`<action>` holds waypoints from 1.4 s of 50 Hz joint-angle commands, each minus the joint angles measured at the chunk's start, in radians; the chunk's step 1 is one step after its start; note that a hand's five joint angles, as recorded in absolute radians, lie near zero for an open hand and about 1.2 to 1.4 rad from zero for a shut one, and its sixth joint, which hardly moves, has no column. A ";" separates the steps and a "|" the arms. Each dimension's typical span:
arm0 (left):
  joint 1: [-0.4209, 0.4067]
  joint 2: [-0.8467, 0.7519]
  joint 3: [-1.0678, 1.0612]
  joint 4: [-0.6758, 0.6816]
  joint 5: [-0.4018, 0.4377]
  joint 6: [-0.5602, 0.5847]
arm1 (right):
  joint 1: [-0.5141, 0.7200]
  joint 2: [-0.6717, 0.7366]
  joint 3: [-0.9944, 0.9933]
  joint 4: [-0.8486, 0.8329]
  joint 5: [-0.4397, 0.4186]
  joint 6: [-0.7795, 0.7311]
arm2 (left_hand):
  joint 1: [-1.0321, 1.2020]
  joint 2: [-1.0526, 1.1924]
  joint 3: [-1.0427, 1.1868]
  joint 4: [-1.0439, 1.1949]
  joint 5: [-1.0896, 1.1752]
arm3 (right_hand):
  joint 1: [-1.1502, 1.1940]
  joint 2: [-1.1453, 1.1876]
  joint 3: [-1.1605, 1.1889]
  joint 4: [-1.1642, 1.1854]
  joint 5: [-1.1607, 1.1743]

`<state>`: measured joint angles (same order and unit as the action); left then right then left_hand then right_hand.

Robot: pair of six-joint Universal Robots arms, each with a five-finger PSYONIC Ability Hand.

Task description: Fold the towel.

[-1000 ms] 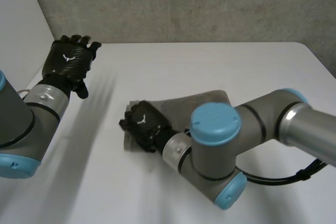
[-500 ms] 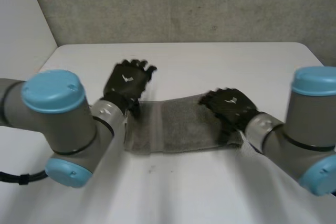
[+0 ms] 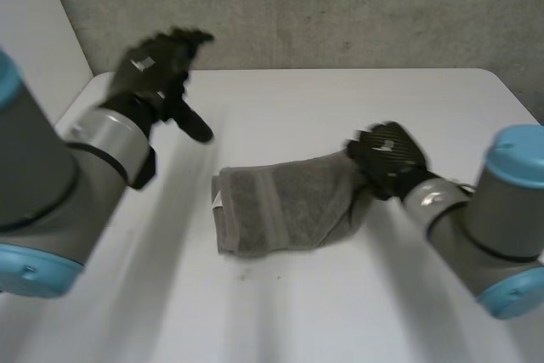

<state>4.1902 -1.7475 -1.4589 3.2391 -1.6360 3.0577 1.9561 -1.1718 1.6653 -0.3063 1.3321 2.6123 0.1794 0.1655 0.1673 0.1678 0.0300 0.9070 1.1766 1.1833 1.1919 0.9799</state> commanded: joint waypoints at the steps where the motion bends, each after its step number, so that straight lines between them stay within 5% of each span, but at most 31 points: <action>1: 0.065 0.068 0.022 0.005 -0.004 0.000 | 0.310 0.097 -0.139 0.012 -0.016 -0.009 | -0.004 0.010 0.008 0.008 -0.029 | 0.489 0.220 0.213 0.204 0.242; 7: 0.073 0.065 0.006 0.005 -0.004 0.001 | 0.455 0.240 -0.208 0.053 -0.062 -0.011 | -0.001 0.013 0.011 0.010 -0.026 | 0.489 0.220 0.213 0.204 0.242; 14: 0.065 0.031 0.002 0.007 -0.002 0.010 | 0.464 0.255 -0.214 0.076 -0.071 0.000 | -0.004 0.010 0.008 0.008 -0.029 | 0.489 0.220 0.213 0.204 0.242; 15: 0.060 0.013 0.006 0.008 -0.002 0.010 | 0.464 0.230 -0.202 0.075 -0.071 0.011 | -0.001 0.013 0.011 0.010 -0.026 | 0.418 0.148 0.141 0.133 0.170; 16: 0.059 -0.006 0.014 0.011 -0.002 0.010 | 0.452 0.190 -0.191 0.072 -0.070 0.021 | -0.001 0.013 0.011 0.010 -0.026 | -0.141 -0.411 -0.417 -0.426 -0.389; 17: 0.059 -0.006 0.014 0.011 -0.002 0.010 | 0.452 0.190 -0.191 0.072 -0.070 0.022 | -0.001 0.013 0.011 0.010 -0.026 | -0.147 -0.416 -0.423 -0.432 -0.394; 18: 0.059 -0.026 0.023 0.016 -0.001 0.012 | 0.420 0.148 -0.171 0.070 -0.067 0.044 | -0.001 0.013 0.011 0.010 -0.026 | -0.673 -0.942 -0.949 -0.958 -0.920; 19: 0.059 -0.026 0.023 0.016 -0.001 0.012 | 0.373 0.106 -0.148 0.070 -0.068 0.073 | -0.001 0.013 0.011 0.010 -0.026 | -0.732 -1.002 -1.009 -1.017 -0.980; 25: 0.034 -0.145 0.086 0.056 0.001 0.010 | 0.233 -0.008 -0.092 0.075 -0.065 0.224 | 0.005 0.019 0.017 0.016 -0.020 | -0.732 -1.002 -1.009 -1.017 -0.980; 34: -0.077 -0.328 0.104 -0.005 -0.021 0.003 | 0.102 -0.002 -0.102 0.095 -0.077 0.422 | 0.046 0.060 0.058 0.057 0.021 | -0.732 -1.002 -1.009 -1.017 -0.980; 45: -0.117 -0.464 0.106 -0.093 -0.192 0.054 | 0.110 0.279 -0.364 0.288 -0.182 0.436 | 0.031 0.045 0.043 0.043 0.006 | -0.732 -1.002 -1.009 -1.017 -0.980; 54: -0.121 -0.460 0.101 -0.094 -0.199 0.128 | 0.113 0.425 -0.555 0.473 -0.177 0.345 | 0.019 0.033 0.032 0.031 -0.006 | -0.732 -1.002 -1.009 -1.017 -0.980; 64: -0.121 -0.287 0.160 -0.215 -0.128 0.139 | 0.093 0.124 -0.469 0.443 -0.128 0.353 | 0.011 0.025 0.023 0.022 -0.014 | -0.732 -1.002 -1.009 -1.017 -0.980; 70: -0.020 -0.105 0.256 -0.246 -0.090 0.134 | 0.027 -0.098 -0.430 0.377 0.105 0.423 | 0.022 0.036 0.034 0.034 -0.003 | -0.732 -1.002 -1.009 -1.017 -0.980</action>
<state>4.0832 -2.0208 -1.2871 3.0354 -1.7654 3.1976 2.0328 -1.0816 1.1999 0.1251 1.2532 2.9785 0.1802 0.1802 0.1802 0.1806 0.0284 0.1985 0.2372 0.2168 0.2337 0.0643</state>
